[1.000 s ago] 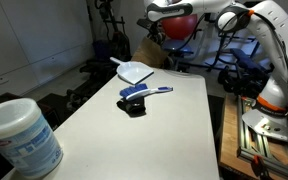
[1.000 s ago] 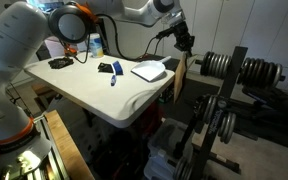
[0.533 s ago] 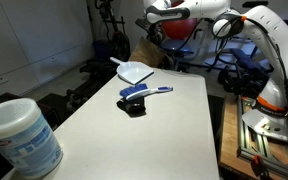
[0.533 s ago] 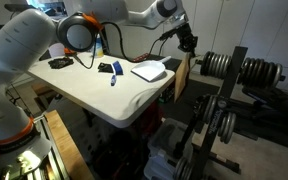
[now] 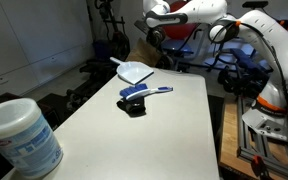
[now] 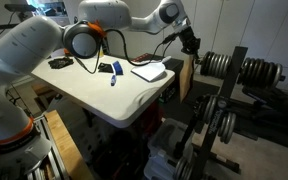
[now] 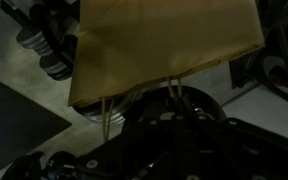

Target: Pick up the brown paper bag and hang it on the topmost barbell

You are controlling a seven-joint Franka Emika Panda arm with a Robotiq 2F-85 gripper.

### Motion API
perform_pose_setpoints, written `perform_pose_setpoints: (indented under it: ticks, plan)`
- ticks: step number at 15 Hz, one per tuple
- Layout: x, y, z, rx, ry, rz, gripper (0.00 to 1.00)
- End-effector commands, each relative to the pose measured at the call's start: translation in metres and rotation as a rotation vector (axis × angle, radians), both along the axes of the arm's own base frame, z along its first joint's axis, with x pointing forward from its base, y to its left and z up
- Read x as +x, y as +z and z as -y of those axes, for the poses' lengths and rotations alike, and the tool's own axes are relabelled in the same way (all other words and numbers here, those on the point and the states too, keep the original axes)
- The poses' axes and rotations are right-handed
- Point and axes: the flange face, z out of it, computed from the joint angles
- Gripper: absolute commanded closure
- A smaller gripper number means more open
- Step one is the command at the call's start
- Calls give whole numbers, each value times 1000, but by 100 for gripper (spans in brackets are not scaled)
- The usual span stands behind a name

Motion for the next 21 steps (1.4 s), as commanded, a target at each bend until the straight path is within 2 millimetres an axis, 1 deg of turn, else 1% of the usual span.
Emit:
perform_pose_setpoints:
  ticks: [1, 5, 6, 7, 9, 10, 11, 12, 15, 18, 21]
  plan:
    - [3, -8, 8, 0, -45, 31, 97]
    - [3, -8, 9, -10, -71, 49, 95]
    - [3, -8, 10, -11, -75, 53, 82]
    - [3, -8, 11, -10, -74, 57, 96]
    - [3, -8, 12, -16, -87, 61, 92]
    - [3, -8, 13, -16, -93, 60, 64]
    - [2, -7, 13, -14, -98, 61, 66]
    - [2, -5, 12, -11, -102, 63, 66]
    - [0, 12, 7, 3, -95, 68, 47]
    - [-5, 31, 6, 15, -93, 71, 22]
    - [-10, 53, 7, 19, -75, 76, 1]
